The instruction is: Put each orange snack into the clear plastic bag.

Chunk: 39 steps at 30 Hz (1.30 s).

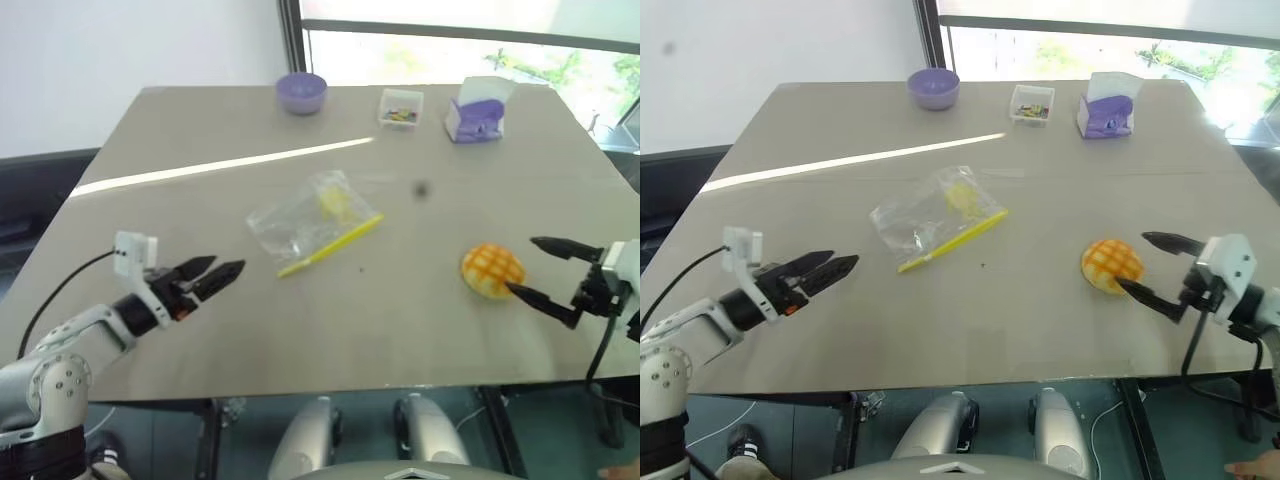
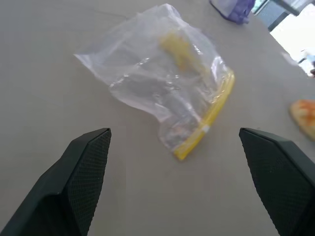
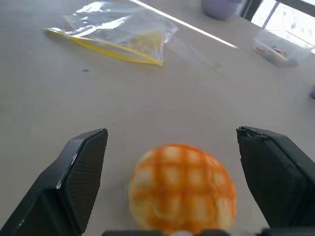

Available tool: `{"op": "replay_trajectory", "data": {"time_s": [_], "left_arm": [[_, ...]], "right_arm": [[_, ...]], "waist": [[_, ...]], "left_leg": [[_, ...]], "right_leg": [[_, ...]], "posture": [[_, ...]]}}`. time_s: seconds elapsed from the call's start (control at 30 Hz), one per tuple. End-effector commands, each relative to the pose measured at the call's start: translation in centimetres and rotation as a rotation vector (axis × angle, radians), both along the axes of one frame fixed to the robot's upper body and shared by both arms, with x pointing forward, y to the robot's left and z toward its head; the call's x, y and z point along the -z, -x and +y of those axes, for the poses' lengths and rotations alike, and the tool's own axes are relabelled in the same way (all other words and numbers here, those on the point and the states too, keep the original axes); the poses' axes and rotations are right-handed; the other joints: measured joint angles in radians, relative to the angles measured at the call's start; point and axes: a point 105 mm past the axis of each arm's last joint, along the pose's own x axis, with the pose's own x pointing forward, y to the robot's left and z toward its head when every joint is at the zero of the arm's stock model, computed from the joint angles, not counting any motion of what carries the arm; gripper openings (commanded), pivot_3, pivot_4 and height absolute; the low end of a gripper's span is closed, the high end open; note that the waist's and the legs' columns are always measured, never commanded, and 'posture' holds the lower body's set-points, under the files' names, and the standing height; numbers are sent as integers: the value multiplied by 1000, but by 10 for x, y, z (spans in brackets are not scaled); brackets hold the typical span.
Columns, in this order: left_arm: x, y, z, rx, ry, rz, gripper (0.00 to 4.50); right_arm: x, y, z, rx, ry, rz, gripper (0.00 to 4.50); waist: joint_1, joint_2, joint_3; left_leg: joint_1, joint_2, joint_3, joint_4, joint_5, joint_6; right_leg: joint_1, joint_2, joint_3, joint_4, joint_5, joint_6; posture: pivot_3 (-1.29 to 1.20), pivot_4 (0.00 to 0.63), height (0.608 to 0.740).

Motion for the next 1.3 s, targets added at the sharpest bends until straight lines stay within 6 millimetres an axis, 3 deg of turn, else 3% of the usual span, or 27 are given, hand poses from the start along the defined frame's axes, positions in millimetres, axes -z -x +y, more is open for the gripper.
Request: {"op": "replay_trajectory", "data": {"time_s": [0.03,0.13,0.33,0.47,0.7,0.87,0.97,1.17,1.3], "left_arm": [[1,-7,-10,8,123,126,4432],[9,-18,-23,18,173,218,4432],[15,-39,-23,-69,214,321,4432],[18,-50,-28,-97,210,375,4432],[26,-62,-68,-10,258,475,4432],[46,-69,-78,-28,260,584,4432],[54,-70,-80,-44,256,620,3223],[68,-72,-83,-69,279,681,258],[66,-74,-85,-70,332,686,123]], "right_arm": [[-13,-3,32,-99,-19,-57,4500],[-16,-5,62,-181,-40,-75,4500],[-19,0,97,-285,-61,-97,4500],[-22,1,102,-288,-72,-111,4500],[-17,0,99,-263,-71,-114,4500],[-17,0,99,-251,-70,-119,4500],[-16,1,98,-239,-69,-122,4500],[-10,5,97,-221,-75,-123,4500],[-9,6,99,-211,-80,-119,4500]], "waist": [[-1,0,0],[-1,0,0],[2,0,0],[7,0,0],[24,0,-1],[28,0,-3],[28,1,-3],[30,2,-5],[28,7,-9]], "left_leg": [[0,0,0,0,0,0],[1,-1,-1,0,0,0],[-1,-3,-2,0,2,-5],[-2,-5,-3,0,3,-5],[-1,-6,-4,0,3,-6],[-1,-9,-5,0,3,-6],[-1,-9,-5,0,3,-6],[-1,-10,-6,0,3,-6],[0,-10,-6,0,3,-6]], "right_leg": [[0,0,0,0,0,0],[0,1,0,1,0,0],[-1,0,-1,1,0,0],[-2,0,-2,1,0,0],[-2,0,-3,2,0,0],[0,-1,-3,2,0,0],[1,-1,-4,2,0,0],[1,-1,-4,2,0,0],[2,-2,-4,2,0,1]], "posture": [[0,150,740],[0,150,740],[0,150,740],[0,150,740],[0,150,740],[0,150,740],[0,150,740],[0,150,740],[0,150,740]]}}
